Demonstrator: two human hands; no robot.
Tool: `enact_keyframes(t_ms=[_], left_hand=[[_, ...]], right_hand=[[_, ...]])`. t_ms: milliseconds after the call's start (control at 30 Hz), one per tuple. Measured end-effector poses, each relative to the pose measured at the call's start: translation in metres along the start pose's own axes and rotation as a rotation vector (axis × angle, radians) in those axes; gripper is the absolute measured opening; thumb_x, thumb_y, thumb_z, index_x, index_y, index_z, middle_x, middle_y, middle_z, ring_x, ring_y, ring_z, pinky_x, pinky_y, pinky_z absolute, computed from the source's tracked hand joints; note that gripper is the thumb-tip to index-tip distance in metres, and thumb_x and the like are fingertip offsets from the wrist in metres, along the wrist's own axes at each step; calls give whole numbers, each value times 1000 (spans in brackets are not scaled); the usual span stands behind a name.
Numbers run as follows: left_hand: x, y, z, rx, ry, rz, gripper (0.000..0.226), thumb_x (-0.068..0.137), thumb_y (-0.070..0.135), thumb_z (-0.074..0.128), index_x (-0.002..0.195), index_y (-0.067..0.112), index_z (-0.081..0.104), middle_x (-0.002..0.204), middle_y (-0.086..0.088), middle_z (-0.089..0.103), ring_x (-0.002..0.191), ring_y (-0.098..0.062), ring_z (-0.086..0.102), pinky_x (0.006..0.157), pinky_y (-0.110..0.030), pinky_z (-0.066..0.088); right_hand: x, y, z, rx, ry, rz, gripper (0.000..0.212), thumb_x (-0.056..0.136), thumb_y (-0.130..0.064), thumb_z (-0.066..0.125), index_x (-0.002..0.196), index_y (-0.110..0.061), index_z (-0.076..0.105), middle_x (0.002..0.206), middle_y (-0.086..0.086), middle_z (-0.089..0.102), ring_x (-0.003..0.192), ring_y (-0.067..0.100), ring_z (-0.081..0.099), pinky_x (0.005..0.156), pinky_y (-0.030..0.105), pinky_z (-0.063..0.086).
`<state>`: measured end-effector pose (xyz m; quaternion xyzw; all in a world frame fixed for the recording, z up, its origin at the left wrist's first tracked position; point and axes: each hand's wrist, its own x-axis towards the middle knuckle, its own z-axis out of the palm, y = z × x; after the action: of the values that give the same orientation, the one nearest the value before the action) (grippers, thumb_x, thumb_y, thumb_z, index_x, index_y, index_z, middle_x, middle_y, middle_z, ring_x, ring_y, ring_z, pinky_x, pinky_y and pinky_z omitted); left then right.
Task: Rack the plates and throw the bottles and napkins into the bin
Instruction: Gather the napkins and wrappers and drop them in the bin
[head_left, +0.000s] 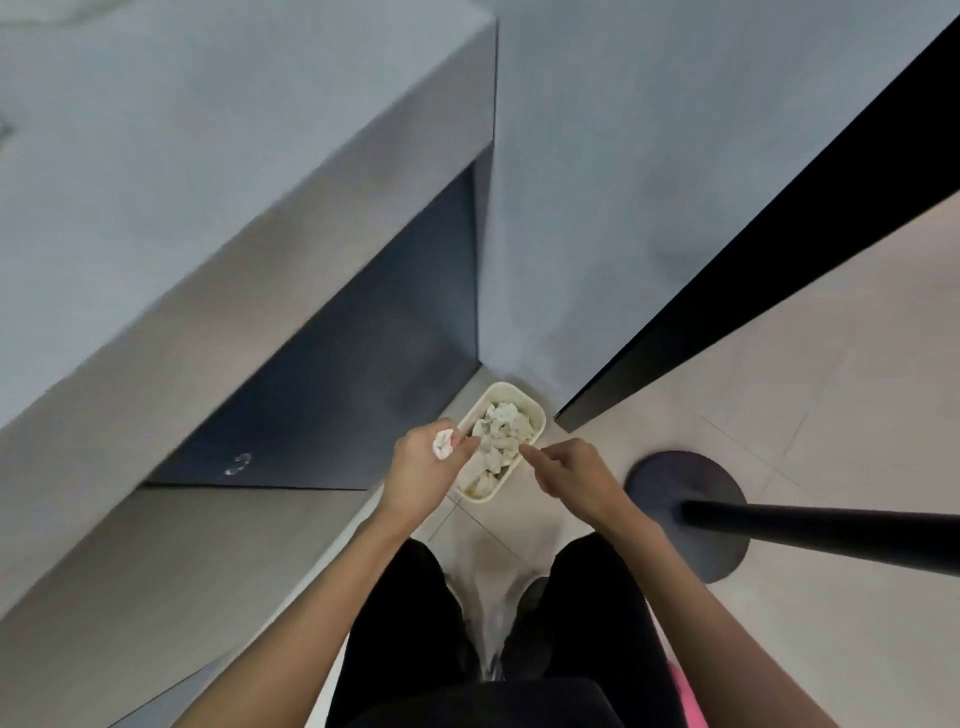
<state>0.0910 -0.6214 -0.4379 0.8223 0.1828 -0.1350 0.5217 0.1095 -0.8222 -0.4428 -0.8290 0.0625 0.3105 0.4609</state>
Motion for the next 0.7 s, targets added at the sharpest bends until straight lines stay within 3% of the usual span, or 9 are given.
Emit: enact_keyframes(t_ms=[167,300,367,433,500,600,700], left_hand=[[84,-103,66,102,-91,-6,50,97,45,54,59,13,53,50,6,50,47,-11,45,54,-29,39],[154,-167,118,138,-268,-17,26,99,32,42,82,15,52,77,6,55,69,-11,50,62,-30,36],[184,-190,141,219,-342,13,18,100,31,40,99,20,53,94,5,57,82,-13,52,67,-31,37],[207,-211,162,331,-375,95,23,102,35,39,112,20,51,111,0,57,95,-19,53,76,-36,42],[226,-224,179,435,-382,172,30,103,39,40,123,18,49,122,-4,54,103,-24,55,81,-39,47],[245,-236,197,519,-446,209,46,101,40,46,141,18,40,140,-8,44,118,-26,51,86,-36,47],[253,-245,200,665,-537,231,63,98,37,55,153,18,29,156,-10,30,133,-30,44,101,-37,42]], right_hand=[[110,86,36,-54,57,-17,52,101,-33,45,53,-11,47,48,-8,46,47,7,41,59,28,36],[194,137,54,-74,30,-127,19,86,-19,48,75,-13,63,61,-13,56,56,-1,50,59,22,37],[229,161,62,-157,66,-177,16,86,-14,48,89,-15,64,77,-7,60,69,10,56,65,24,42],[254,183,70,-208,128,-198,19,89,-8,50,99,-17,62,91,5,64,78,21,61,72,31,47],[267,198,76,-219,208,-232,20,89,-6,51,103,-16,62,96,6,64,80,21,61,74,31,48],[275,214,79,-203,290,-290,21,89,-4,53,102,-17,63,102,1,61,83,16,59,74,24,43],[269,222,79,-223,307,-310,25,86,-1,55,101,-19,64,105,3,60,85,15,59,70,12,40]])
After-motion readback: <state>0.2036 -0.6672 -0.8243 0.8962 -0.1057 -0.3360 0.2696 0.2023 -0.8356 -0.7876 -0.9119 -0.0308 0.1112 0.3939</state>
